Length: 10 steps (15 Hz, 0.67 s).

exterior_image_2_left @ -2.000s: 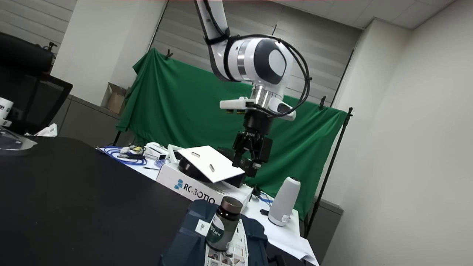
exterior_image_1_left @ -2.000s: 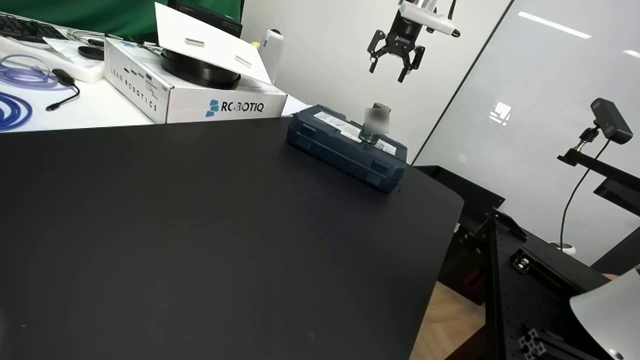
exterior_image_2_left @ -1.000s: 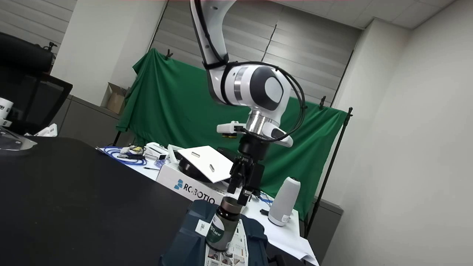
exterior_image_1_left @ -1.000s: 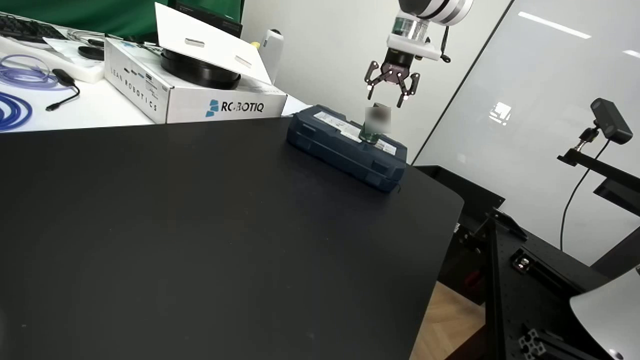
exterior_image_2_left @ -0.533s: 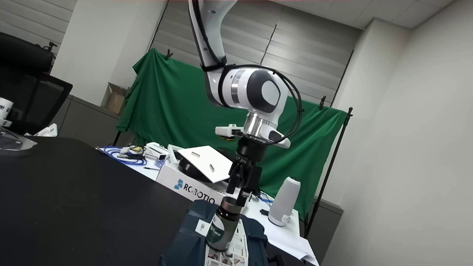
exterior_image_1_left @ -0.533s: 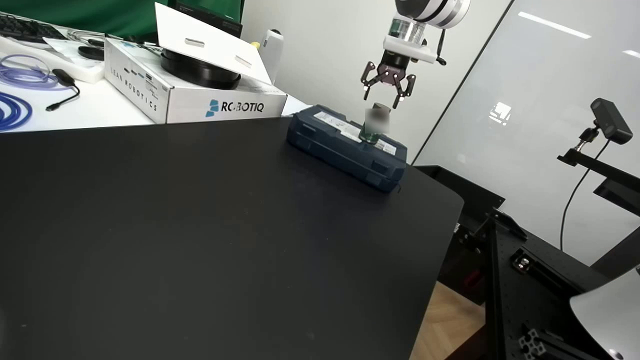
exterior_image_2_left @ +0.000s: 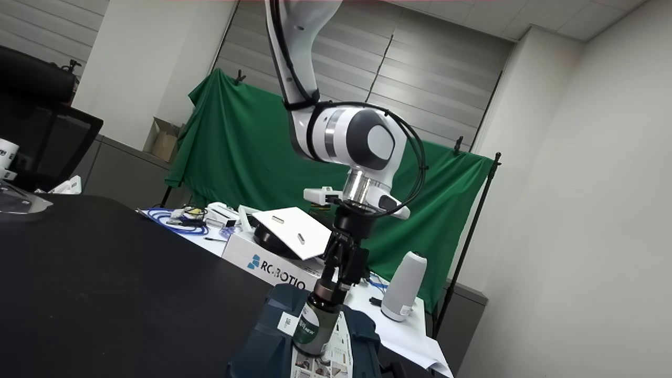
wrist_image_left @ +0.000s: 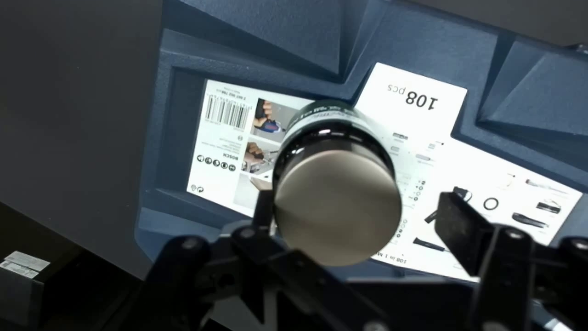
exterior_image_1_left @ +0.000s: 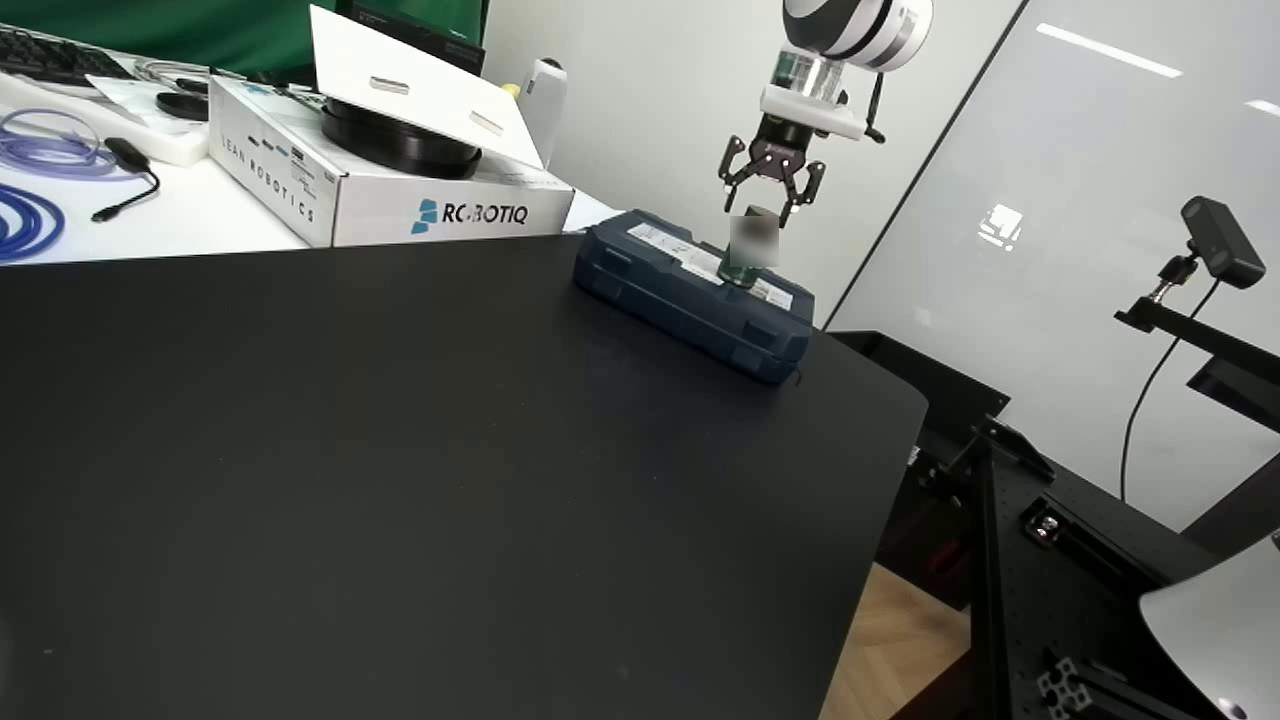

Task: Remove the bottle from the box and put it on the table

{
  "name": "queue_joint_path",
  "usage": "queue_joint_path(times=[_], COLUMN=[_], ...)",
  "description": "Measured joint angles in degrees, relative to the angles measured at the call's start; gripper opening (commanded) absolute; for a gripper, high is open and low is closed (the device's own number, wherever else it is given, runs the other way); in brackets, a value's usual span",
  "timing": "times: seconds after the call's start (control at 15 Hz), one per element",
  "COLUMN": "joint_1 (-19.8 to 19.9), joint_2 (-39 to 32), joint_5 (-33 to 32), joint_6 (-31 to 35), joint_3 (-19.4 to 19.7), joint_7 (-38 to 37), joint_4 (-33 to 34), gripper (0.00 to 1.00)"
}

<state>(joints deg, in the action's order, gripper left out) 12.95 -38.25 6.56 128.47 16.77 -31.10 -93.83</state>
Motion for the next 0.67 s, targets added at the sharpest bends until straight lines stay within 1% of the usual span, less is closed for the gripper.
queue_joint_path(times=[0.2,0.27,0.4,0.67], joint_1=[0.0,-0.1,-0.3,-0.5], joint_2=[-0.3,-0.3,-0.1,1.0], joint_5=[0.0,0.0,-0.6,-1.0], joint_6=[2.7,3.2,2.8,-1.0], joint_3=[0.0,0.0,0.1,-0.9], joint_7=[0.0,0.0,1.3,7.9], joint_4=[-0.1,-0.1,0.0,0.0], gripper=[0.38,0.35,0.35,0.35])
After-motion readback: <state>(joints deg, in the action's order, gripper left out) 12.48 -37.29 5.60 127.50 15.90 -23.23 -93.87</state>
